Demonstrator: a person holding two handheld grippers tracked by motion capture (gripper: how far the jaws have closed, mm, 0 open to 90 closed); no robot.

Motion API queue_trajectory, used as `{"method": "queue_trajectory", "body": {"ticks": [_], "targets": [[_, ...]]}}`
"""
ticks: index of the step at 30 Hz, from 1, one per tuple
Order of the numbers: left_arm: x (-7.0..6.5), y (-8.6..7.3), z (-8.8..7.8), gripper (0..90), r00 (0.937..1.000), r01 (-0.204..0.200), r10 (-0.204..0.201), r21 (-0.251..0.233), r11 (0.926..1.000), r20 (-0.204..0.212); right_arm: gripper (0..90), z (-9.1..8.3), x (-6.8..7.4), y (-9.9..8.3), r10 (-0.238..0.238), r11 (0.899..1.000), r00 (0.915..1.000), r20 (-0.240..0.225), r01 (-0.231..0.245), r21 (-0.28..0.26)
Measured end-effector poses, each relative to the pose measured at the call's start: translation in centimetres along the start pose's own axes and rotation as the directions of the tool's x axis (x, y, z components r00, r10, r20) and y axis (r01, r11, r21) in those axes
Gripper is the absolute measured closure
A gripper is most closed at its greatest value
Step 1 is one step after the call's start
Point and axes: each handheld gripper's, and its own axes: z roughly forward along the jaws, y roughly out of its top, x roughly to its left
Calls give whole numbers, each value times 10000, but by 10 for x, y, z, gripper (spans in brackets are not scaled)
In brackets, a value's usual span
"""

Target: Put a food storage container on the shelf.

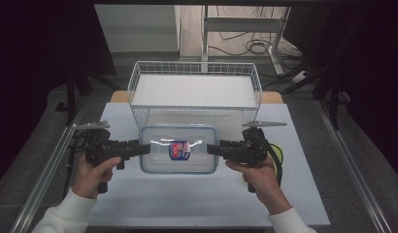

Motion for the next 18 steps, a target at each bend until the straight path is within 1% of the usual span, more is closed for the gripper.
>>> {"method": "queue_trajectory", "body": {"ticks": [1, 2, 3, 7, 8, 9, 11, 12, 13, 14, 15, 16, 17, 18], "targets": [[-2, 3, 0, 519, 10000, -45, 45, -15, 10000, -4, 490, 0, 0, 0, 0, 10000, 10000, 0, 0, 0], [-5, 9, 1, 519, 9999, -117, 117, -43, 9999, 4, 490, -4, 1, 5, -47, 10000, 10000, 20, 47, -78], [-5, 9, 1, 519, 9999, -117, 117, -43, 9999, 4, 490, -4, 1, 5, -47, 10000, 10000, 20, 47, -78], [-10, 21, 3, 519, 9997, -234, 234, -110, 9997, 31, 490, -13, 2, 15, -159, 9997, 9998, 90, 160, -181], [-12, 28, 4, 520, 9996, -280, 281, -160, 9995, 59, 490, -17, 2, 21, -237, 9995, 9996, 130, 239, -212], [-12, 28, 4, 520, 9996, -280, 281, -160, 9995, 59, 490, -17, 2, 21, -237, 9995, 9996, 130, 239, -212], [-14, 35, 5, 520, 9994, -333, 335, -195, 9993, 103, 490, -22, 3, 31, -329, 9990, 9993, 199, 335, -287], [-15, 42, 6, 520, 9992, -365, 368, -234, 9991, 138, 489, -24, 3, 35, -374, 9989, 9990, 235, 380, -287], [-15, 42, 6, 520, 9992, -365, 368, -234, 9991, 138, 490, -26, 3, 39, -401, 9987, 9989, 251, 408, -292], [-16, 46, 7, 520, 9991, -380, 384, -272, 9989, 160, 490, -27, 3, 43, -424, 9985, 9987, 269, 432, -324], [-16, 51, 7, 520, 9990, -411, 416, -290, 9987, 165, 490, -27, 3, 43, -424, 9985, 9987, 269, 432, -324], [-17, 55, 7, 520, 9988, -450, 456, -314, 9985, 177, 490, -31, 3, 51, -484, 9982, 9983, 323, 495, -348], [-18, 65, 7, 520, 9983, -537, 544, -368, 9979, 187, 490, -32, 3, 56, -524, 9978, 9981, 334, 538, -400], [-18, 70, 7, 520, 9979, -615, 623, -398, 9973, 181, 490, -33, 3, 60, -558, 9976, 9978, 349, 572, -394]]}}
